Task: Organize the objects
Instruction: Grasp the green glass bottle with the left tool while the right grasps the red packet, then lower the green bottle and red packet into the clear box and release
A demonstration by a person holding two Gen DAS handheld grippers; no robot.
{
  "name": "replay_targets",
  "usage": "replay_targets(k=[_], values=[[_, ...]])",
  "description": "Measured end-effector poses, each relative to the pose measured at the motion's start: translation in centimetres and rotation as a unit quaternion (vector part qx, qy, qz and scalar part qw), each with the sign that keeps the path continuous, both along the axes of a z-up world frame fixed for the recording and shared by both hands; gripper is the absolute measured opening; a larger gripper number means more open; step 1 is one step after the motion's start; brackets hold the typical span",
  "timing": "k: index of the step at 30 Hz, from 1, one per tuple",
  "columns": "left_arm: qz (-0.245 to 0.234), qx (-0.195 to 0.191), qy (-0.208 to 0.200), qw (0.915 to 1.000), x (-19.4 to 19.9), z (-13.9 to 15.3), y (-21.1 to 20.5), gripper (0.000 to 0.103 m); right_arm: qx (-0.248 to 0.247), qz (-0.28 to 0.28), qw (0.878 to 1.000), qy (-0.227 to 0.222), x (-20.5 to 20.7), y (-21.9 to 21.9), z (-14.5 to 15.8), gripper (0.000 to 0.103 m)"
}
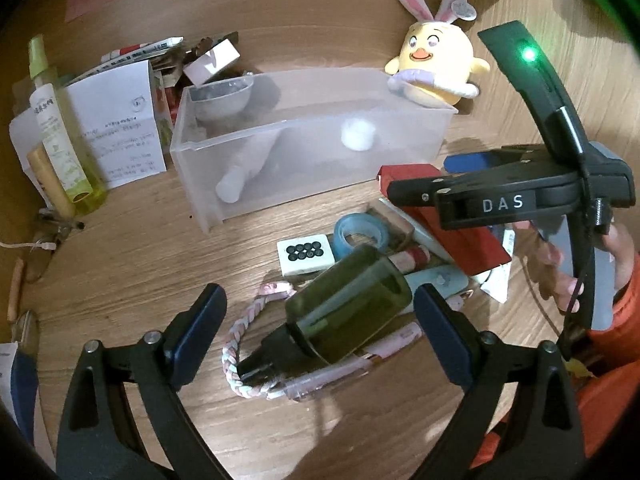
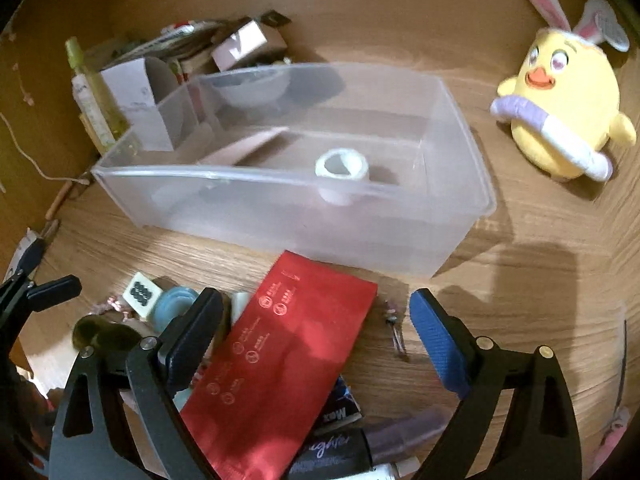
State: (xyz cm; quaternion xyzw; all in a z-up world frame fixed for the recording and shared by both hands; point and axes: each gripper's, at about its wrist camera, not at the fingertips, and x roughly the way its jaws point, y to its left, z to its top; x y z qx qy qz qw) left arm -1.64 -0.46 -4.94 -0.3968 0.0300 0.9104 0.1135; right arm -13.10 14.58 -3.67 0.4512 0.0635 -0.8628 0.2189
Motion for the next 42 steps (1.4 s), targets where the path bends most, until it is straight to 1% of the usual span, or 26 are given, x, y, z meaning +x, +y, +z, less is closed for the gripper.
replay_targets(k=[1, 2, 3, 4, 5, 7, 9, 12, 16, 21, 27, 30, 34, 37, 42], values=[[-0.003, 0.0, -0.001, 1.0, 0.0, -0.1, 0.0, 0.083, -0.003, -0.003, 1.0, -0.004, -0.1, 0.2, -0.2, 0.086], [-0.007, 0.001, -0.005, 1.0, -0.1, -0.2, 0.1, 0.076, -0.005, -0.004, 1.0, -0.007, -0.1, 0.4, -0.4, 0.082], [-0.007, 0.002, -0.006, 1.0, -0.1, -0.2, 0.1, 0.071, -0.005, -0.005, 1.0, -0.009, -0.2, 0.4, -0.5, 0.076], [-0.008, 0.002, -0.006, 0.9999, -0.2, -0.3, 0.0, 0.069, -0.009, -0.005, 1.0, -0.012, -0.2, 0.6, -0.6, 0.073], [-0.009, 0.002, -0.004, 1.0, -0.1, -0.3, 0.0, 0.066, -0.012, -0.005, 1.0, -0.013, -0.2, 0.6, -0.6, 0.072], [-0.006, 0.002, 0.001, 1.0, 0.0, -0.2, -0.1, 0.064, -0.012, -0.008, 1.0, -0.008, -0.1, 0.7, -0.6, 0.066], [0.004, 0.002, 0.007, 1.0, 0.2, -0.2, -0.3, 0.064, -0.011, -0.006, 1.0, 0.002, 0.2, 0.8, -0.3, 0.058], [0.016, 0.008, 0.014, 0.9997, 0.2, 0.1, -0.9, 0.064, -0.006, -0.003, 1.0, 0.017, 0.8, 0.9, 0.1, 0.051], [0.033, 0.025, 0.032, 0.9986, 0.1, 1.3, -1.6, 0.064, 0.002, -0.001, 0.999, 0.04, 1.6, 1.3, 0.6, 0.051], [0.048, 0.049, 0.05, 0.9964, -0.4, 3.0, -2.3, 0.064, -0.019, 0.0, 0.998, 0.055, 2.5, 2.4, 2.0, 0.05], [0.066, 0.075, 0.077, 0.992, -1.4, 5.6, -3.0, 0.064, -0.052, 0.009, 0.995, 0.088, 3.8, 3.7, 5.1, 0.05], [0.074, 0.078, 0.09, 0.9902, -2.1, 6.7, -3.2, 0.064, -0.069, 0.013, 0.992, 0.105, 3.9, 4.2, 6.8, 0.05], [0.082, 0.082, 0.103, 0.9878, -3.5, 8.3, -3.3, 0.064, -0.087, 0.018, 0.987, 0.131, 3.2, 4.4, 9.0, 0.051], [0.085, 0.084, 0.11, 0.9868, -4.7, 9.2, -3.2, 0.064, -0.094, 0.018, 0.985, 0.141, 2.2, 4.2, 9.9, 0.05], [0.092, 0.07, 0.111, 0.9871, -7.2, 10.1, -2.8, 0.064, -0.097, 0.018, 0.984, 0.149, -0.6, 3.6, 10.9, 0.051]])
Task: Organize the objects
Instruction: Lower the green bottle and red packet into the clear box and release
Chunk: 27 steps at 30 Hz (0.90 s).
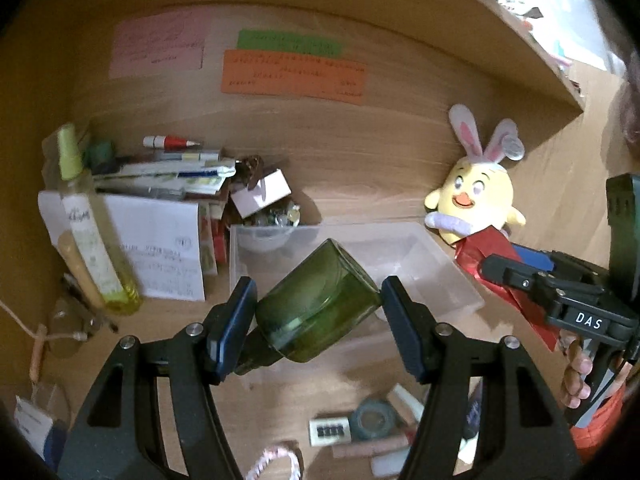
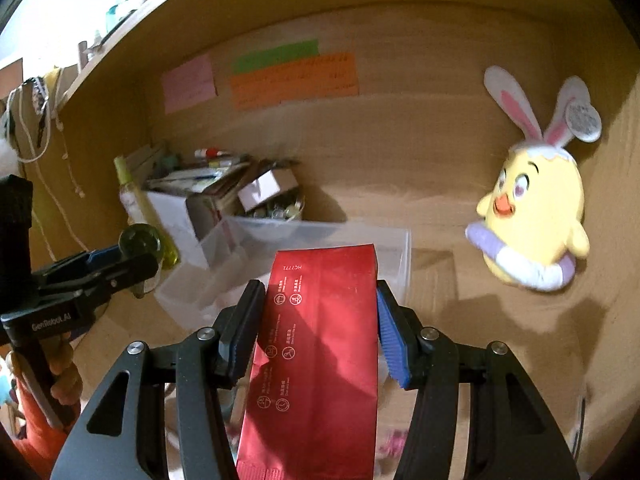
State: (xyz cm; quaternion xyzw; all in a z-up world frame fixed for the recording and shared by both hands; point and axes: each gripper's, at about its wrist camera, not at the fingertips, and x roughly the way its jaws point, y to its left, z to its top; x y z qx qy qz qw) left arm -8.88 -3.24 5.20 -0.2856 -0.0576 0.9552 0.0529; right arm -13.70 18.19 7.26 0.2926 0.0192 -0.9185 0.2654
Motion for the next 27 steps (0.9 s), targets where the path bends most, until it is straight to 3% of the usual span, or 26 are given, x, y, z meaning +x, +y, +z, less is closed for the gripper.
replay_targets(k=[6, 14, 27], values=[[-0.01, -0.002, -0.028, 0.9996, -3.6, -0.5, 0.8, 0.064, 0.02, 0.001, 1.0, -0.011, -4.0, -1.9, -0.5, 0.051], [-0.024, -0.012, -0.095, 0.9951, -8.3, -3.7, 2.1, 0.064, 0.059, 0.004, 0.996, -0.065, -8.7, -4.1, -4.2, 0.05], [-0.041, -0.019, -0.141, 0.989, -10.2, -6.5, 2.8, 0.064, 0.122, 0.019, 0.988, -0.09, -10.0, -5.7, -7.4, 0.05]])
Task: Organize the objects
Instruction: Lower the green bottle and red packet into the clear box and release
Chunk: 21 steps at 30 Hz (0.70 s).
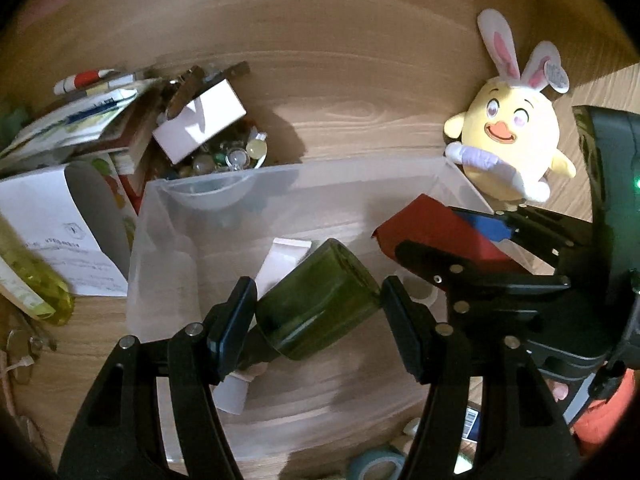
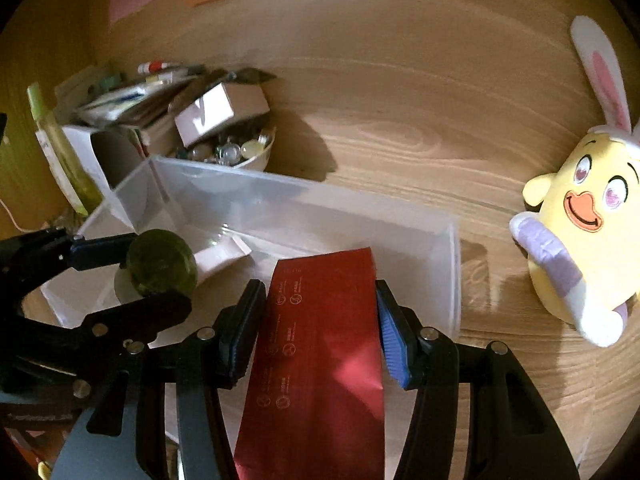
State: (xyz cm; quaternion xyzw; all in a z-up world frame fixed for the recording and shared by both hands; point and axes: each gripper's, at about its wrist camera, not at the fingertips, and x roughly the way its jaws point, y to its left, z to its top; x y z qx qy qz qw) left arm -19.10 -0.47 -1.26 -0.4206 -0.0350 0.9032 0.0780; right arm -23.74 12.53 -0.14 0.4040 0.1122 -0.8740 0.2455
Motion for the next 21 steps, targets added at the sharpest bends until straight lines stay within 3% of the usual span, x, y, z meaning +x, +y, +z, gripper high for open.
replay_targets(k=[7, 11, 14, 16, 18, 21], values=[[-0.003, 0.01, -0.003, 0.9999, 0.4, 0.4, -0.4, 0.065, 0.01, 0.003, 1.0, -0.001, 0.4, 0.3, 0.5, 0.051], [0.001, 0.012, 0.006, 0.9999, 1.1, 1.2, -0.6, 0.073, 0.01, 0.002, 1.0, 0.018, 1.5, 0.6, 1.7, 0.064], [0.004, 0.011, 0.022, 0.9997, 2.1, 2.3, -0.9, 0.075, 0.01, 0.002, 0.999, 0.038, 2.8, 1.1, 2.9, 0.065], [0.006, 0.009, 0.034, 0.9994, 3.0, 3.1, -1.1, 0.08, 0.005, 0.001, 0.999, 0.049, 3.8, 1.7, 3.8, 0.069], [0.011, 0.003, 0.051, 0.9986, 4.4, 3.9, -1.4, 0.089, -0.009, 0.0, 0.998, 0.06, 5.2, 2.7, 4.8, 0.08], [0.021, -0.007, 0.074, 0.997, 6.5, 5.0, -1.9, 0.096, -0.018, -0.003, 0.997, 0.074, 7.0, 3.8, 6.0, 0.083]])
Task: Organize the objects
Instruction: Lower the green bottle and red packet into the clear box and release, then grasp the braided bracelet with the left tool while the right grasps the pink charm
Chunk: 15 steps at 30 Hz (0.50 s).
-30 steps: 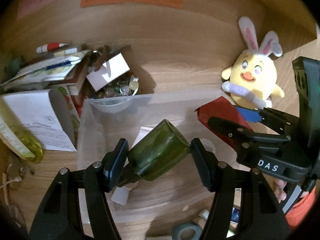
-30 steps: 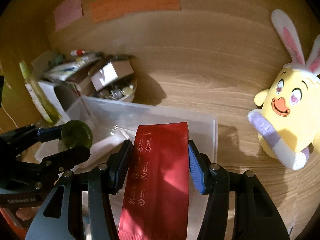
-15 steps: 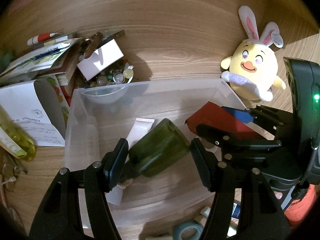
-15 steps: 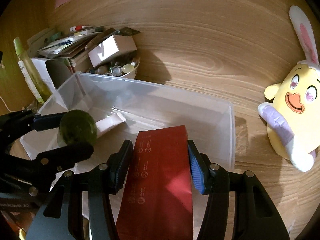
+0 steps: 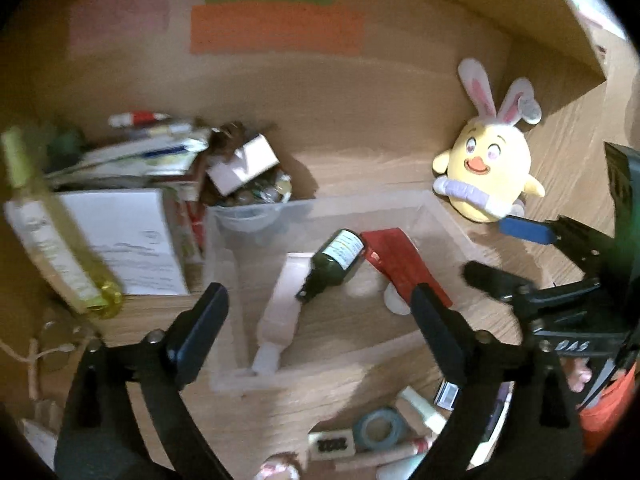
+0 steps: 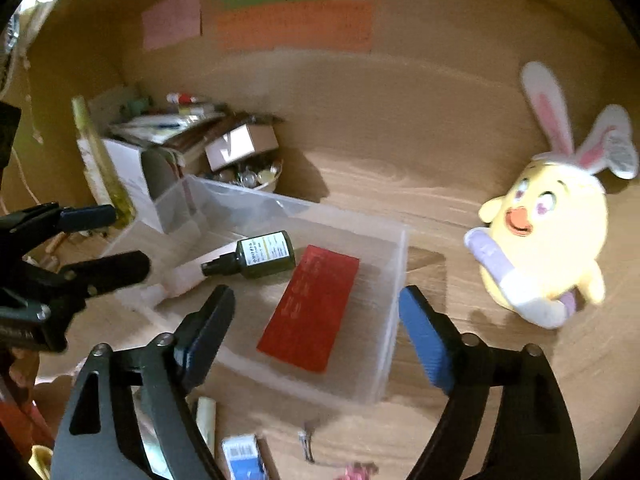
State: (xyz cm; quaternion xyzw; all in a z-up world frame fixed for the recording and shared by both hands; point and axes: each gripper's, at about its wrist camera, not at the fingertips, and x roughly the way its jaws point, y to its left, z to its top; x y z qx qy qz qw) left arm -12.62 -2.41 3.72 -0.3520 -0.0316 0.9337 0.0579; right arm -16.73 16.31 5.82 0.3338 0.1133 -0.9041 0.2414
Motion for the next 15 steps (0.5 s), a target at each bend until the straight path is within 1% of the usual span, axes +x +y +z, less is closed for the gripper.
replay_targets(k=[4, 7, 10, 15], values=[[0.006, -0.006, 0.011, 0.9999, 2.7, 0.5, -0.9, 0.097, -0.015, -0.005, 1.0, 0.012, 2.5, 1.8, 0.8, 0.086], [0.012, -0.008, 0.008, 0.9999, 4.3, 0.0, -1.6, 0.098, -0.02, -0.014, 1.0, 0.015, 4.1, 2.9, 0.6, 0.087], [0.019, -0.012, -0.005, 0.9997, 5.6, -1.2, -2.2, 0.099, -0.017, -0.024, 1.0, 0.011, 5.1, 3.7, -0.2, 0.087], [0.027, -0.011, -0.043, 0.9986, 7.0, -4.2, -3.1, 0.099, -0.004, -0.047, 0.999, -0.006, 6.5, 5.2, -2.3, 0.087]])
